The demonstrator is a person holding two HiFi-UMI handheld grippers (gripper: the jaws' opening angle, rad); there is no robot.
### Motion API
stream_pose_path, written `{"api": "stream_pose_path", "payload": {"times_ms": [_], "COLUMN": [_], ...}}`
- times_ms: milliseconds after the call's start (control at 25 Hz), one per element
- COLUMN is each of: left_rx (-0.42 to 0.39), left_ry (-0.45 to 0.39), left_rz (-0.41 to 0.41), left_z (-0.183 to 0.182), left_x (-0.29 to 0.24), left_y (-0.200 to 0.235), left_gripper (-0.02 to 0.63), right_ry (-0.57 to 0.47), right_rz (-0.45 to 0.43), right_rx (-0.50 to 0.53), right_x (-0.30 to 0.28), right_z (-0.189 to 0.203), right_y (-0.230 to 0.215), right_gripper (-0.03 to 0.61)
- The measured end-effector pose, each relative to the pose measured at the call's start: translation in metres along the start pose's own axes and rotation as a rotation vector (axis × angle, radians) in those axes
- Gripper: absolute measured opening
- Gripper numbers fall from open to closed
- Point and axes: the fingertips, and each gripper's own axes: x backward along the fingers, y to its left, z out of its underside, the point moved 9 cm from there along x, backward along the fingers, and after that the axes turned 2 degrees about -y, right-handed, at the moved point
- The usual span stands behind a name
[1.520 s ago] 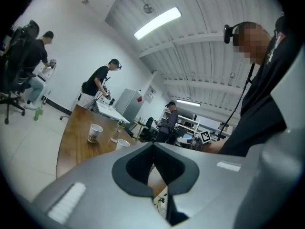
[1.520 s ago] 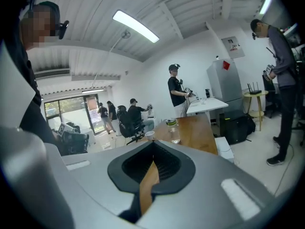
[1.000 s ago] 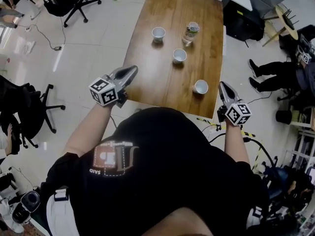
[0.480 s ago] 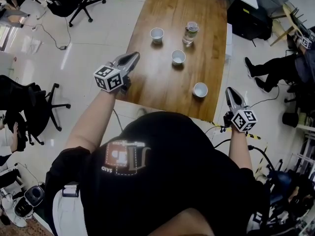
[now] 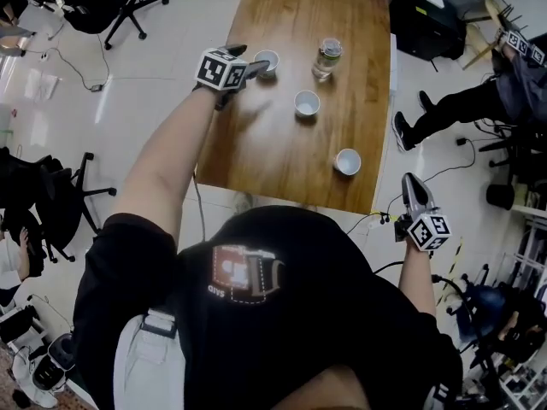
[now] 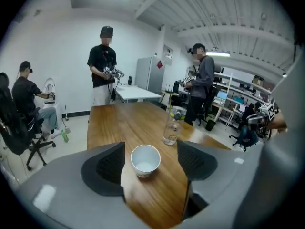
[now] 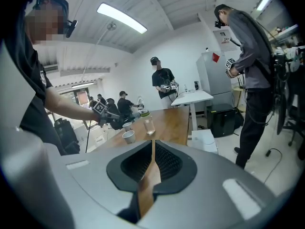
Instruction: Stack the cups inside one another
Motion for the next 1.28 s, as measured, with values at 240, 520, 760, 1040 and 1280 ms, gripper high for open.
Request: {"api": "stream_pose_path", "payload": {"times_ms": [240, 520, 760, 1040, 1280], "left_rx": [0.016, 0.045, 0.016, -0.022, -0.062], "left_ry": [0.221, 0.393, 0.425, 0.42, 0.285], "left_rz": [0.029, 0.053, 0.028, -0.018, 0.13], "left_z": [0.006, 0.023, 0.033, 0.028, -0.017], "left_x": [-0.047, -0.083, -0.1, -0.104, -0.064], "left_y": [0.02, 0.019, 0.014, 0.017, -0.016], "left_gripper": [0.418, 0.434, 0.434, 0.356, 0.35], "right_ry": [0.014, 0.014, 0.024, 0.043, 0.027], "right_rz": [0.061, 0.124, 0.121, 0.127, 0.105], "right_rx": [-0.019, -0.054, -0.042, -0.043, -0.035], "right_x": [0.023, 0.042, 0.041, 0.046, 0.036], "right_z": [0.008, 0.017, 0.016, 0.025, 0.024], "right_y": [-0.007, -0.021, -0.022, -0.022, -0.021], "right_gripper": [0.034, 0.037, 0.037, 0.038, 0.037]}}
